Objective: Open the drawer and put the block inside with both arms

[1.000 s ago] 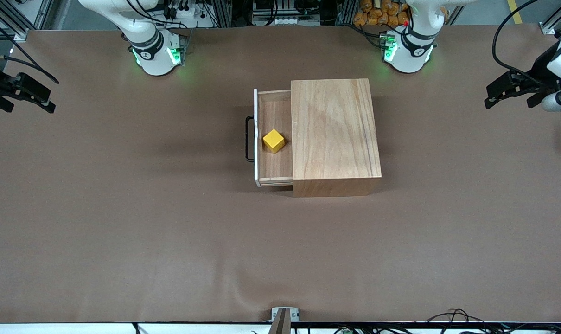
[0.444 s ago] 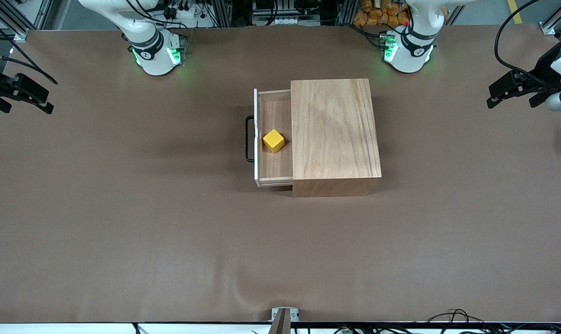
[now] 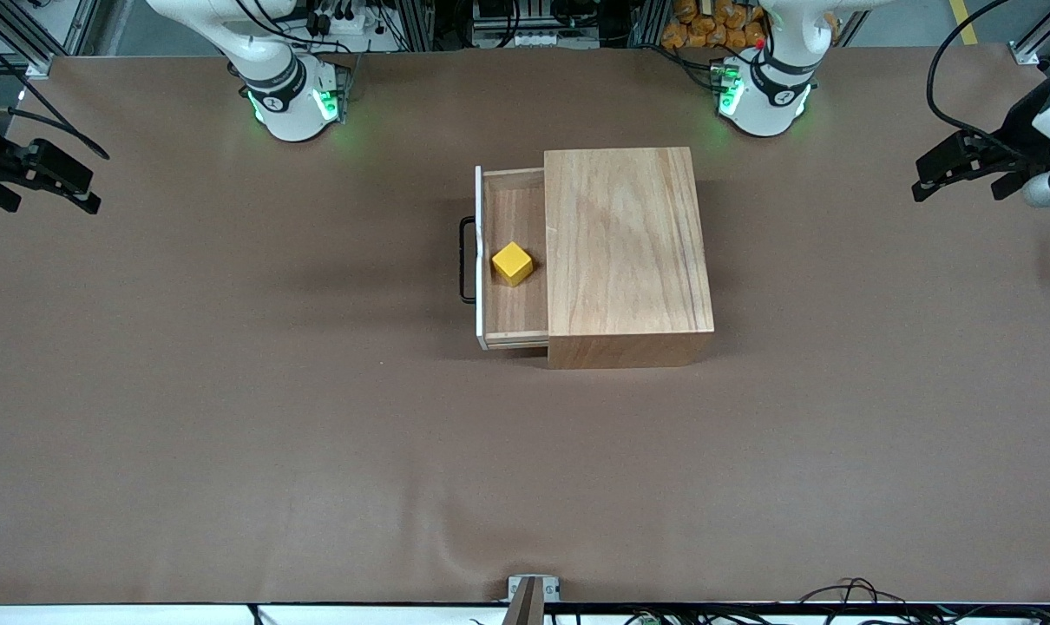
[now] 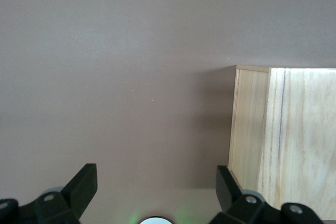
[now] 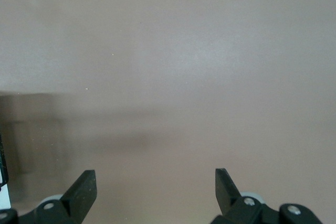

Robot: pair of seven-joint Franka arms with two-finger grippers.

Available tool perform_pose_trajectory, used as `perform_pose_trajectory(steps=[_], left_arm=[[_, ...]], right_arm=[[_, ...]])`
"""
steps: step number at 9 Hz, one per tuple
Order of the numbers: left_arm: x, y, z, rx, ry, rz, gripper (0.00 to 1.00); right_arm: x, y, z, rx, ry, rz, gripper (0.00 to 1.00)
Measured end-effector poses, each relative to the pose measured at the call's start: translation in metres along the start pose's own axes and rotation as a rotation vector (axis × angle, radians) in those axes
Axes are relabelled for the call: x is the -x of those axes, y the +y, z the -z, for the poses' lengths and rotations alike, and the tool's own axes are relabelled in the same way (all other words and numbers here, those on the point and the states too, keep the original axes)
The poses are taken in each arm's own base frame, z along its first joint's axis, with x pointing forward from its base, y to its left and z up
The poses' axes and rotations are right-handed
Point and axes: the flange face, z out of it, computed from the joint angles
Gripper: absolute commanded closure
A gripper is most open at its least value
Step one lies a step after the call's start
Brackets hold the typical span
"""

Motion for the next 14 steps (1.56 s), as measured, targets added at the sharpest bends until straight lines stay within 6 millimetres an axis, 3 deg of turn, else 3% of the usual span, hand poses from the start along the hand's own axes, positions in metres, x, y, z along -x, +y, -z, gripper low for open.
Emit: perform_pose_trajectory(steps=[14], left_arm=[[0.0038, -0.0061, 0.0045, -0.001, -0.025, 0.011, 0.00]], right_arm=[[-0.0008, 0.0032, -0.0024, 0.001, -0.008, -0.006, 0.00]])
